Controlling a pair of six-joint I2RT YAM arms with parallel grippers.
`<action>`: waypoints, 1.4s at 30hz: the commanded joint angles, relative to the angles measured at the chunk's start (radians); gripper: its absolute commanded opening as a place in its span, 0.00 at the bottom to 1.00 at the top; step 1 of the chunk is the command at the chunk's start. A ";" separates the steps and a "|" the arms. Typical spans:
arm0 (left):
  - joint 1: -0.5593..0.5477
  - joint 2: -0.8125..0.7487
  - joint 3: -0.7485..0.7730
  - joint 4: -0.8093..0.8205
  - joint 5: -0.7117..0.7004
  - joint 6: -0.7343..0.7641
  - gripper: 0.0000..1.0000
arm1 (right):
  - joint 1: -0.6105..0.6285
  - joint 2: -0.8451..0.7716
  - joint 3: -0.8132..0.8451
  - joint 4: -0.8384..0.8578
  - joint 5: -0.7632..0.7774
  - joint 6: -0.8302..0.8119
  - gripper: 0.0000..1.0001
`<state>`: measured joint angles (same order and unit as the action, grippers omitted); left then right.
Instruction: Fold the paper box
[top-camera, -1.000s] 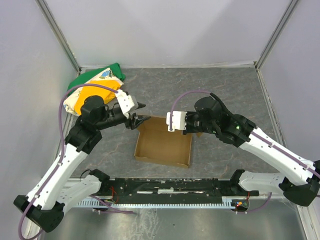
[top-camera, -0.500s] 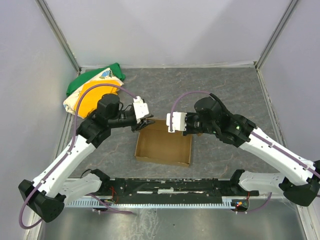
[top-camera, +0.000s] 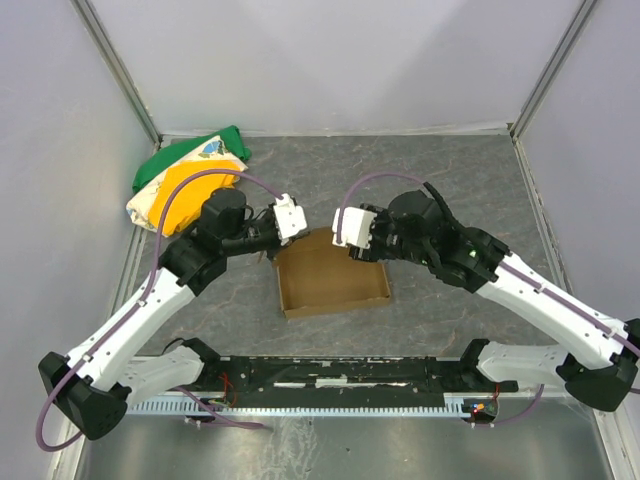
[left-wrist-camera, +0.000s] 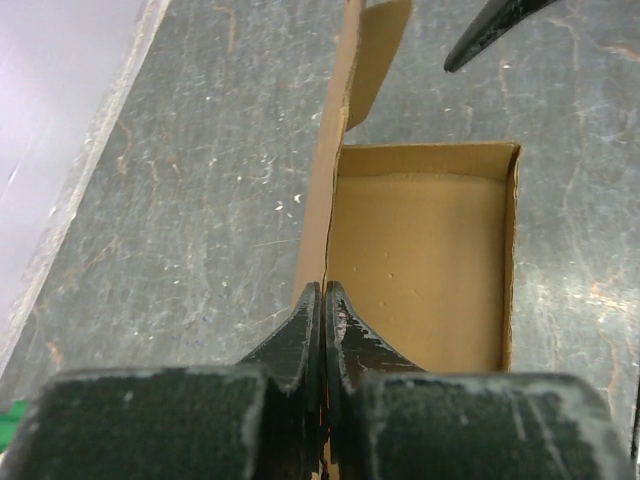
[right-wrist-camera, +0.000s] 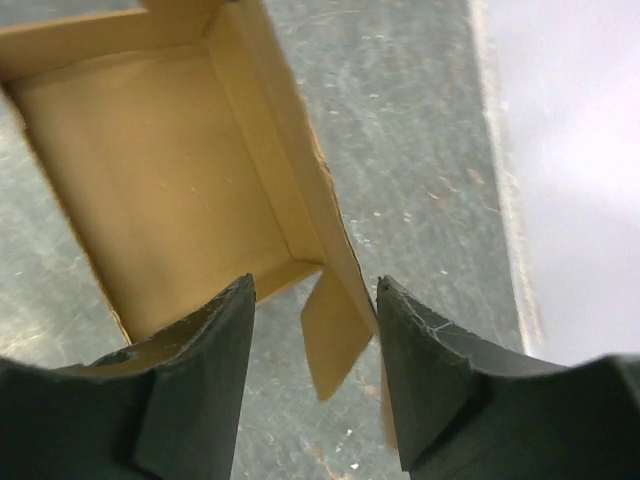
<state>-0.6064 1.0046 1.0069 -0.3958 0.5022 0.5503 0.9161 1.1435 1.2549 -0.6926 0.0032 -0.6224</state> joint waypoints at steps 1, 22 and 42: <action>0.007 0.009 0.007 0.076 -0.092 0.007 0.03 | -0.016 -0.055 0.039 0.215 0.236 0.180 0.64; 0.007 0.013 -0.004 0.143 -0.082 -0.031 0.03 | -0.694 0.428 0.207 -0.011 0.040 1.105 0.26; 0.007 0.093 0.050 0.178 -0.121 -0.135 0.03 | -0.634 0.543 0.180 -0.027 -0.354 1.002 0.24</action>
<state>-0.6025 1.0962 1.0191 -0.2745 0.3927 0.4786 0.2432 1.7039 1.4094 -0.7475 -0.2630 0.4156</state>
